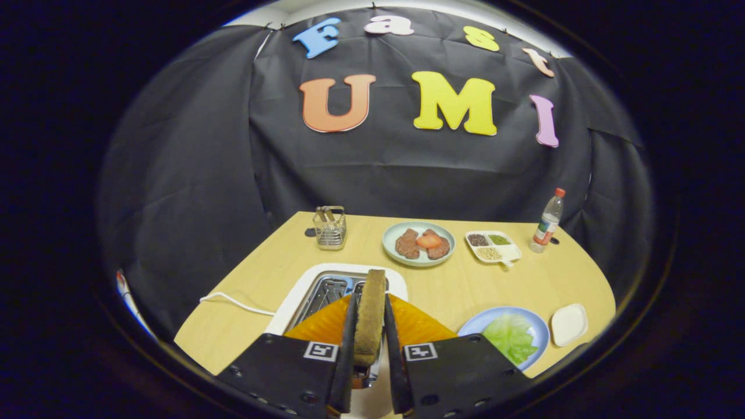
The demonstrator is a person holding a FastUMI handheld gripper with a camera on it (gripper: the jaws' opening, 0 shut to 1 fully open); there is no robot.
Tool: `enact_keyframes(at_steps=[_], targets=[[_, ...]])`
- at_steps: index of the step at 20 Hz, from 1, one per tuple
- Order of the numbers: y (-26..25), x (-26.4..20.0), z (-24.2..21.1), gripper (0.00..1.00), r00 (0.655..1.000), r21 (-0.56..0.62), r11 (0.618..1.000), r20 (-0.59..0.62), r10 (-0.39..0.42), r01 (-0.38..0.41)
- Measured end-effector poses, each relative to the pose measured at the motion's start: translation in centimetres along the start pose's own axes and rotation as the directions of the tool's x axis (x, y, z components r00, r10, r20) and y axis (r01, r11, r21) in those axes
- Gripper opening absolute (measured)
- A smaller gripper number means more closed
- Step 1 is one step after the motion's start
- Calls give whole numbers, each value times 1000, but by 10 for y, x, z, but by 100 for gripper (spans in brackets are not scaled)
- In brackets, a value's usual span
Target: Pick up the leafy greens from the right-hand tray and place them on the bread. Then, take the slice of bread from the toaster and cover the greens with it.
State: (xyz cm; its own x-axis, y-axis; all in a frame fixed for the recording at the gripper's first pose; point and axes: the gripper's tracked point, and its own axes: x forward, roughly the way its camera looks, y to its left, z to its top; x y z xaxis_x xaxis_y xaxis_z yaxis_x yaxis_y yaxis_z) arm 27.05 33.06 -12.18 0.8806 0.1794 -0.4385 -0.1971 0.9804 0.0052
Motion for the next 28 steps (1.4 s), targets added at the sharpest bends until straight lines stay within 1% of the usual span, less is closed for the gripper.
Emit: enact_keyframes(at_steps=[1,4,6,8,13,15,20,24,28], targets=[[0,-3,-2,21,1000,6,1000,-6,7,-6],[2,-15,2,18,999,17,1000,35,11,-11],[4,-23,6,10,998,7,1000,59,-1,0],[9,-31,13,10,997,15,1000,71,4,-5],[12,-61,54,10,984,-1,1000,177,10,-10],[10,-72,65,9,981,-5,1000,192,9,-9],[-15,-96,89,10,970,3,1000,243,-15,15],[-50,-98,83,9,969,19,999,243,-42,39],[-97,-79,55,10,976,42,994,192,-103,97]])
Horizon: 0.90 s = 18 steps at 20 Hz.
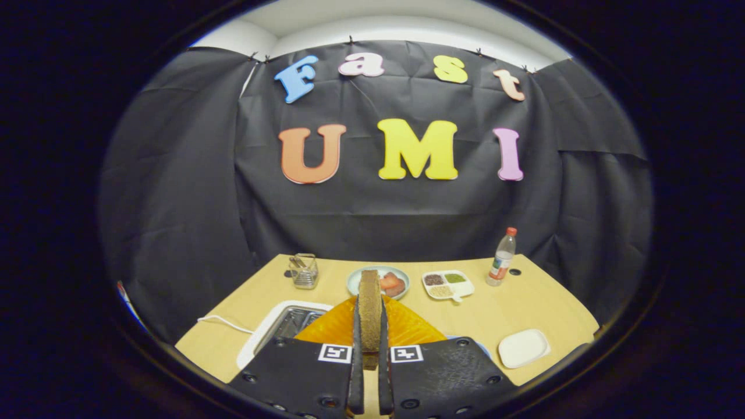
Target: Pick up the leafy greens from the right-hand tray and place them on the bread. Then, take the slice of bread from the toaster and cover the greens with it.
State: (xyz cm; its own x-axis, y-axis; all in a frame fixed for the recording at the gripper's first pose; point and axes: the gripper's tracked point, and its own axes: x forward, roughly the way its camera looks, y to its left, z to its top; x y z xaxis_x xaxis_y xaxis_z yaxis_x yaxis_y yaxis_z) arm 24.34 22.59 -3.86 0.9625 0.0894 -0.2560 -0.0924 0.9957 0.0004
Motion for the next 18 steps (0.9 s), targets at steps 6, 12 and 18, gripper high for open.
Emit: enact_keyframes(at_steps=[6,12,18], targets=[[-51,28,-56,10,993,24,999,-107,-44,46],[-78,54,-103,10,979,99,995,-202,-1,22],[-115,64,-124,10,971,195,981,-235,47,0]])
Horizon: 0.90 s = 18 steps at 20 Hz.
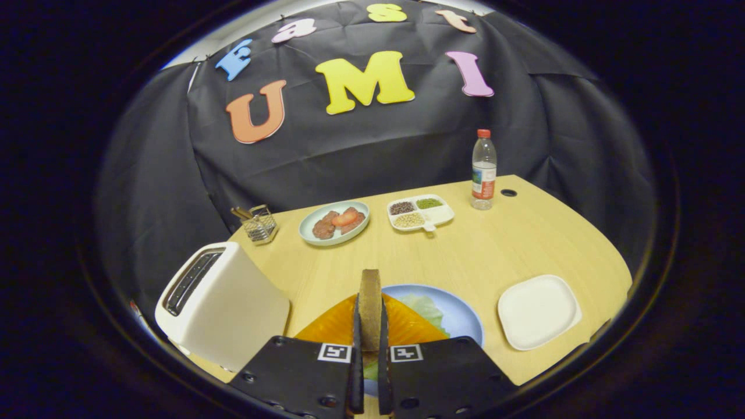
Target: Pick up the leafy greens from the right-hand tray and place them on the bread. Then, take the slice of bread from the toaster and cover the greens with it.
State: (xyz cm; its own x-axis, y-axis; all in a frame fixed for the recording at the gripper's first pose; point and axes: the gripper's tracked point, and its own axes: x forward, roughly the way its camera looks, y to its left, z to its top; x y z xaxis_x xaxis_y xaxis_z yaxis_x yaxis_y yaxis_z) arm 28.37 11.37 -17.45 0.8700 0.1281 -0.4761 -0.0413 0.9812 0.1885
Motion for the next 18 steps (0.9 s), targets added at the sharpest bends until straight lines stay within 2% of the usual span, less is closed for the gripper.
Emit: enact_keyframes(at_steps=[8,13,15,18], targets=[[-50,17,-23,10,998,-18,999,-48,-43,42],[-63,25,-38,10,996,-96,994,-67,-62,56],[-65,25,-39,17,996,-146,987,-50,-77,69],[-72,21,-39,36,993,-172,980,-37,-112,104]])
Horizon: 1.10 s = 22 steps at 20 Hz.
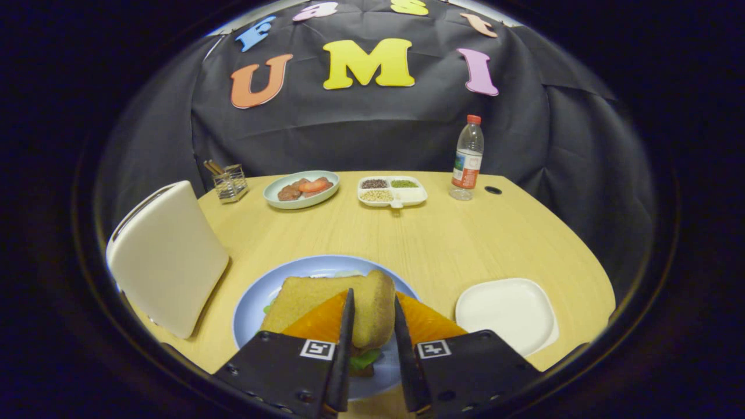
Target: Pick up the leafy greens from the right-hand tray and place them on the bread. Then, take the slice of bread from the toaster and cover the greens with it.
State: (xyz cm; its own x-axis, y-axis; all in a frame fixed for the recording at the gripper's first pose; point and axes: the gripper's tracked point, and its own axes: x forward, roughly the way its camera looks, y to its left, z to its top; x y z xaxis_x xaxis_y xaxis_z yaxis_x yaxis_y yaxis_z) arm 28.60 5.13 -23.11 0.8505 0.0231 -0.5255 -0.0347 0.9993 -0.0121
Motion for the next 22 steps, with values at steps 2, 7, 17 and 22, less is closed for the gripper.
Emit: enact_keyframes(at_steps=[2,7,17,22], targets=[[11,-1,-10,54,998,7,998,-42,55,-55],[10,-12,-14,68,997,27,998,-32,64,-63],[1,-87,16,96,991,41,997,120,54,-59],[1,-157,46,96,958,29,998,282,48,-58]])
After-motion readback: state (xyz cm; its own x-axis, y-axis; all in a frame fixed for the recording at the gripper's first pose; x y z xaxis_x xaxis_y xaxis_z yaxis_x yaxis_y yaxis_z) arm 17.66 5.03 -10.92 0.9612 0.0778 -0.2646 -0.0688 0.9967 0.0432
